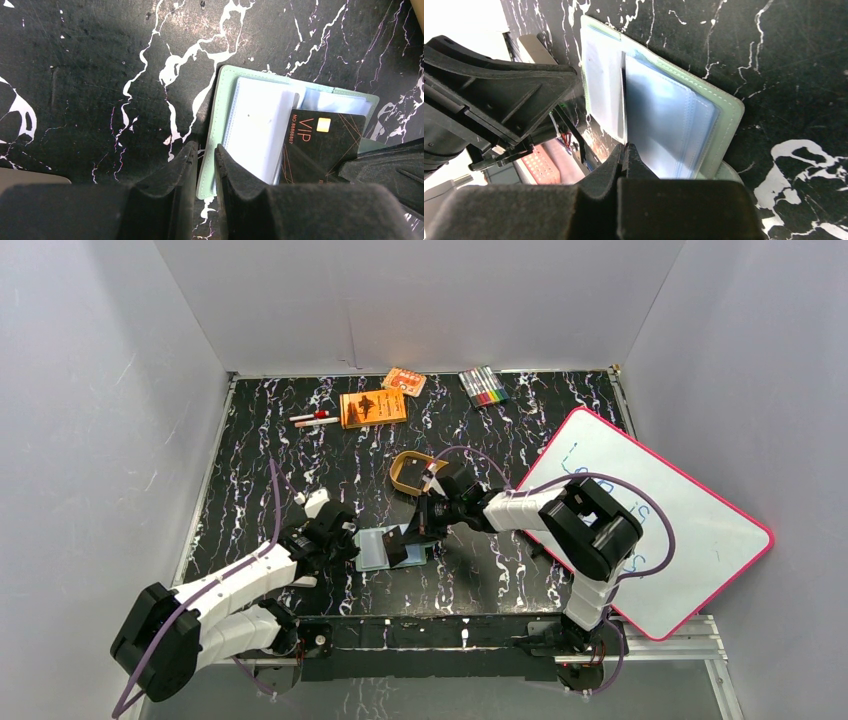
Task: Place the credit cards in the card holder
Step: Insert the credit card into the card holder.
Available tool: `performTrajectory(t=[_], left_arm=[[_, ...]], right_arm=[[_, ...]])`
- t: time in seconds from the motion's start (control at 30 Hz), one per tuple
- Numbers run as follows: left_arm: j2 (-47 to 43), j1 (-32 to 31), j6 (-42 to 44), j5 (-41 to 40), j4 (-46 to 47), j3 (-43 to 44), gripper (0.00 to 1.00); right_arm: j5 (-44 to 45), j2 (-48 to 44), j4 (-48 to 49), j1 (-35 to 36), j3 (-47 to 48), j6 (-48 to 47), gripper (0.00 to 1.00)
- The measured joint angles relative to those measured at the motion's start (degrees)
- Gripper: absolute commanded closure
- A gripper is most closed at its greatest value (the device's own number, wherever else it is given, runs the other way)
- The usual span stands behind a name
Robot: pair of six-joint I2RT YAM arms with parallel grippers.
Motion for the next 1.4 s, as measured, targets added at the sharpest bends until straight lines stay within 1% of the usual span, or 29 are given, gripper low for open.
performTrajectory(t=[0.23, 0.53, 1.1, 1.4], left_arm=[[0.5, 0.0, 0.0, 0.1, 0.2, -0.3, 0.82], [0.7, 0.0, 0.0, 0.5, 0.7, -0.4, 0.82], [1.5, 0.0, 0.2, 0.8, 1.6, -0.5, 0.83], [1.5, 0.0, 0.0, 0.9, 2.2, -1.0, 0.84]], right_arm=[[-0.5, 0.2, 1.4, 0.2, 0.1, 1.6, 1.00], [-1.0, 3.0, 5.1, 0.7, 0.1, 4.2, 1.00], [1.6, 3.0, 7.8, 1.2, -0.1, 4.9, 1.00], [1.6, 4.0, 9.4, 1.4, -0.5, 6.0, 1.00]])
